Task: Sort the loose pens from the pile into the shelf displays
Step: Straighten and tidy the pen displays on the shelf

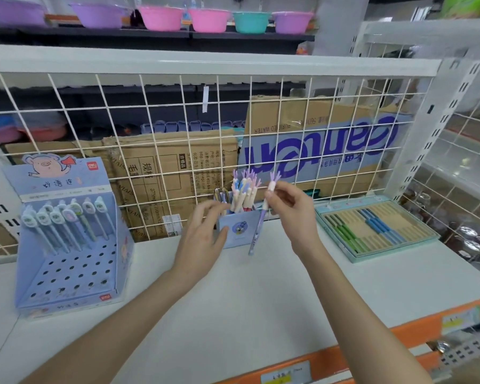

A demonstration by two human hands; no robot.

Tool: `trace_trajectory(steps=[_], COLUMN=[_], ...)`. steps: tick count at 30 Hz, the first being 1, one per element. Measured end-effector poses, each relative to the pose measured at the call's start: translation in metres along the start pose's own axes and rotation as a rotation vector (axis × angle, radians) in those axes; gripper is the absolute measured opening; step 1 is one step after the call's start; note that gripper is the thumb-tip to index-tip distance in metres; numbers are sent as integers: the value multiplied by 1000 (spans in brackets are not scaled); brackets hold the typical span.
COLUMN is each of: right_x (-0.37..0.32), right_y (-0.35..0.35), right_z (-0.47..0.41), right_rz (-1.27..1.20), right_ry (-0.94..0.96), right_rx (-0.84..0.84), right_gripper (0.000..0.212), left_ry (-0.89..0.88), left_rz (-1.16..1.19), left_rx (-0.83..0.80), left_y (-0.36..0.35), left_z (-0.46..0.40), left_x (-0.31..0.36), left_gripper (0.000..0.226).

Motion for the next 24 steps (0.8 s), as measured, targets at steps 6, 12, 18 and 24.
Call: trace_trajectory(steps=[6,12,18,24], right_x=[-22,-39,-12,12], right_y=[41,53,15,-15], right_z=[-35,-72,-101,-100], right_rz=[-135,-307,73,380], right_ry=[85,213,67,-43], right_rx=[217,307,19,-177], right_gripper=[14,17,16,31], left_ry=[11,64,19,-55], left_rz=[-133,-154,-206,-364], left_rx=[-25,-128,-193,-226], left_y=[0,-18,-36,-46], left_z=[-25,-32,-22,-10], left_x=[0,-9,-23,-33], left_gripper=[38,40,53,73])
Point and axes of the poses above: each hand's wrist, its own z-axis away from the middle knuckle, its own y-axis out of the back of the hand, x = y × z, the point moved 7 cm from there along -z, towards the middle knuckle, and after that the axes turned 13 degrees about -x, right-handed, at the moved point
